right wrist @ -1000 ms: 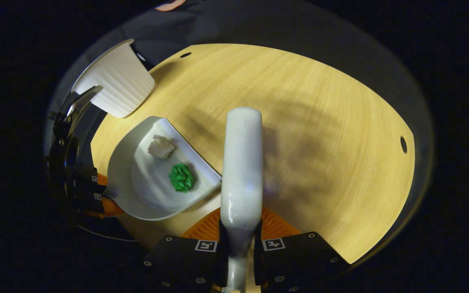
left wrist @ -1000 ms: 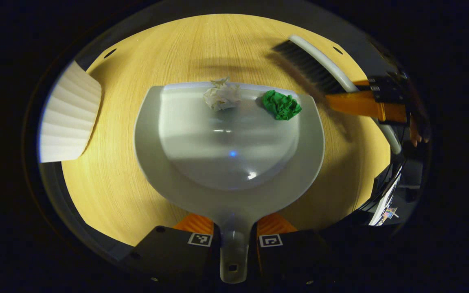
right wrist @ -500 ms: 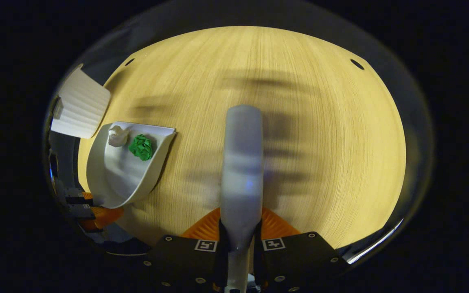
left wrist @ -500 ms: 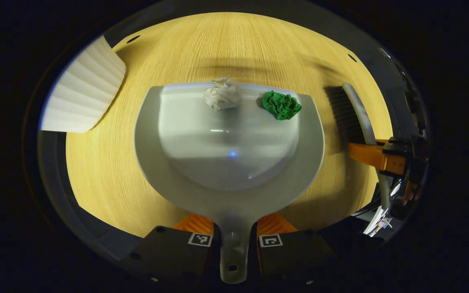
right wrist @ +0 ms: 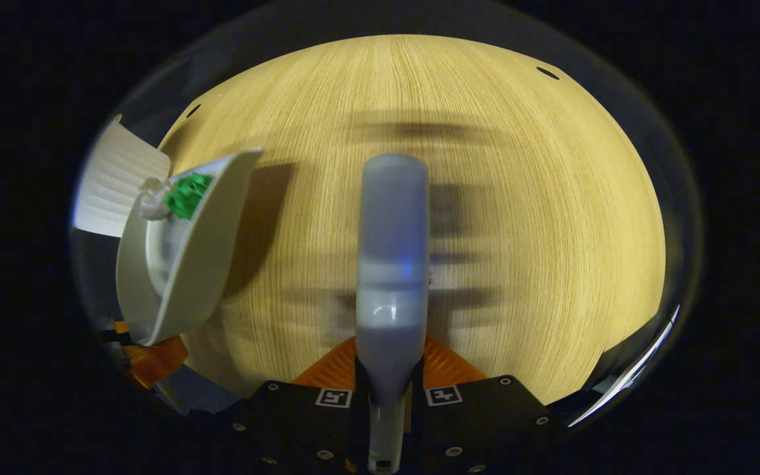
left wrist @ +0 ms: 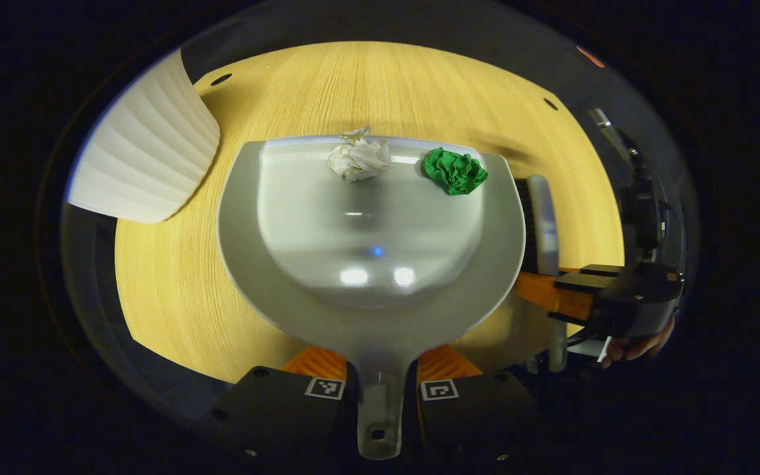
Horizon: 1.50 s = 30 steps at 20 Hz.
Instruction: Pick up the small broom and dustpan from the desktop, sweep the trash into the dustpan with the broom, and then empty the trash into the garbage bin.
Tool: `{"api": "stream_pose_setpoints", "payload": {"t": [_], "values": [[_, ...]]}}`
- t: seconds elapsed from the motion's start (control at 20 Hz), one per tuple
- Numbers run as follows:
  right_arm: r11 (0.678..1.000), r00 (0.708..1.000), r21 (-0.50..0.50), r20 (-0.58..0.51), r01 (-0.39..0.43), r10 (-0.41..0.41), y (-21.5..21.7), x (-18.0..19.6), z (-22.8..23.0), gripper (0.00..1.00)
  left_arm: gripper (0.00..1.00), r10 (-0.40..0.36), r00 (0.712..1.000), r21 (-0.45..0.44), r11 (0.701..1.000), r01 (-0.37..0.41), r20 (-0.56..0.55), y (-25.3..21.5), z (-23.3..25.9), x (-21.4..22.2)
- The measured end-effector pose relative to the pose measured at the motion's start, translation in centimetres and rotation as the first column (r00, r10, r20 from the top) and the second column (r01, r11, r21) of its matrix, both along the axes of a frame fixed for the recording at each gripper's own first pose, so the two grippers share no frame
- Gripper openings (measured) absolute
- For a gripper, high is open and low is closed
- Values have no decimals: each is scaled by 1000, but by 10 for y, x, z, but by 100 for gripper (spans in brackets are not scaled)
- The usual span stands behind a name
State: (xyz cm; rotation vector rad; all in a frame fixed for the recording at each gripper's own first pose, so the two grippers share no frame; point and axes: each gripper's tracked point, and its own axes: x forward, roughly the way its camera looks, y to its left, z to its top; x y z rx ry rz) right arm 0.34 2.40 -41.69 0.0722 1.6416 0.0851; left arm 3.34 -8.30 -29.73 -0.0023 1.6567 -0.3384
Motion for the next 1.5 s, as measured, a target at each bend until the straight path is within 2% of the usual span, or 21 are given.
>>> {"api": "stream_pose_setpoints", "payload": {"t": [0.25,0.5,0.7,0.95,1.0,1.05,1.15,1.35,1.5], "values": [[1000,1000,-3,16,0,0,9,2,3,27,28,-14,991,-37,999,20,133,4,71,30],[1000,999,-1,26,-20,20,13,4,1,30,27,-54,967,13,999,52,250,23,117,51],[999,999,2,38,-32,32,13,6,1,34,27,3,955,12,1000,-7,295,41,154,62],[999,999,12,39,-32,32,17,7,1,46,27,122,940,45,989,-144,319,102,175,83],[999,999,11,39,-32,31,19,7,1,39,27,137,937,53,985,-162,322,112,176,87],[999,999,1,38,-38,38,17,6,0,53,27,161,934,62,980,-190,321,123,176,88],[999,998,11,42,-38,38,19,6,1,63,27,200,927,68,970,-232,318,146,177,97],[999,999,25,41,-30,29,24,6,1,77,27,235,915,117,951,-287,327,195,174,117],[999,999,29,47,-27,26,21,10,4,86,27,240,922,174,938,-301,303,229,165,124]]}}
